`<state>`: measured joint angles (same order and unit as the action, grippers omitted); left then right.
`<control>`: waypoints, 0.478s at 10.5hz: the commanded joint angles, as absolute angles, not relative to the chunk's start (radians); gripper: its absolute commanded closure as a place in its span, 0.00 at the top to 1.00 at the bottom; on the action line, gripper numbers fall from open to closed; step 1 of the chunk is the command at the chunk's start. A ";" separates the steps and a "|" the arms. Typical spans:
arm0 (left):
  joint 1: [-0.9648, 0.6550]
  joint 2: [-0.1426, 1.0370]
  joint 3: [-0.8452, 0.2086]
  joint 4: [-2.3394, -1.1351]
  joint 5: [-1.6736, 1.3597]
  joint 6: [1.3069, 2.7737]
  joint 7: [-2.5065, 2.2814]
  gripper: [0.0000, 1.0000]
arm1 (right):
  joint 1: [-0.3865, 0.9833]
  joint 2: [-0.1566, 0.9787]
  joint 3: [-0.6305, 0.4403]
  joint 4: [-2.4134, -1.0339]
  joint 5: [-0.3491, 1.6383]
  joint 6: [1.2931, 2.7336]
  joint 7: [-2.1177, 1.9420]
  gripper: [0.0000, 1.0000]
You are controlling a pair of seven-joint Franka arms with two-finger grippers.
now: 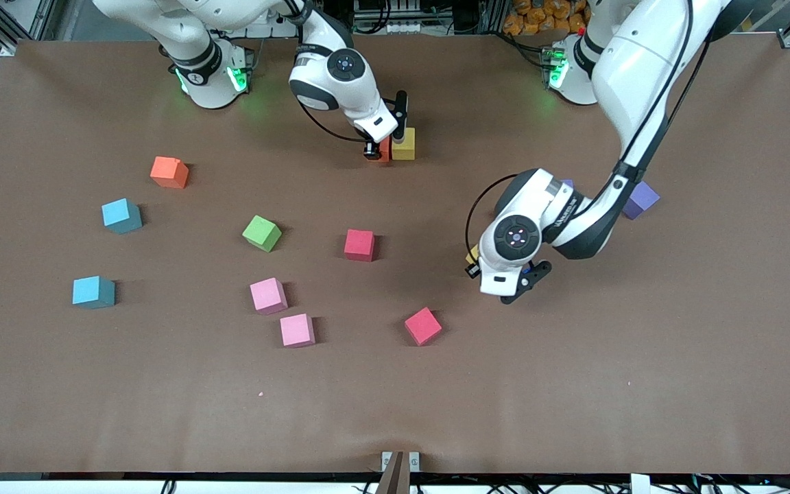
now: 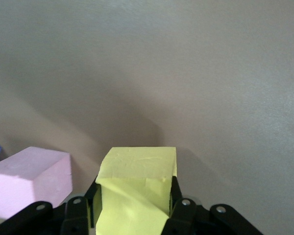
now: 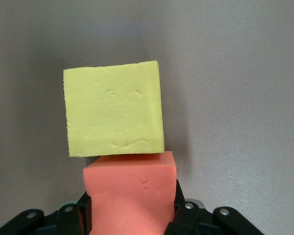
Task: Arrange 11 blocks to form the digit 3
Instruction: 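Grasp the second yellow block with the left gripper and carry it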
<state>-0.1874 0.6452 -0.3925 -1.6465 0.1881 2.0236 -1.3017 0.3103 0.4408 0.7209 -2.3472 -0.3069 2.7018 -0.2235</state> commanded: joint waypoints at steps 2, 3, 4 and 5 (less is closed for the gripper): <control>-0.173 0.529 -0.403 -1.784 0.092 2.020 -1.351 0.42 | 0.307 0.469 0.732 -2.333 -0.330 2.711 -0.213 0.29; -0.175 0.506 -0.403 -1.805 0.080 2.020 -1.383 0.42 | 0.307 0.469 0.732 -2.329 -0.331 2.712 -0.213 0.29; -0.173 0.494 -0.425 -1.822 0.077 2.020 -1.420 0.42 | 0.308 0.472 0.730 -2.321 -0.331 2.712 -0.213 0.29; -0.175 0.491 -0.436 -1.831 0.077 2.023 -1.461 0.42 | 0.308 0.477 0.730 -2.319 -0.331 2.711 -0.213 0.29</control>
<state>-0.1820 0.5395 -0.4153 -1.7781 0.0989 2.0194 -1.4061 0.3121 0.4493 0.7223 -2.3382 -0.3076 2.7060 -0.2235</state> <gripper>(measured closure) 0.449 0.401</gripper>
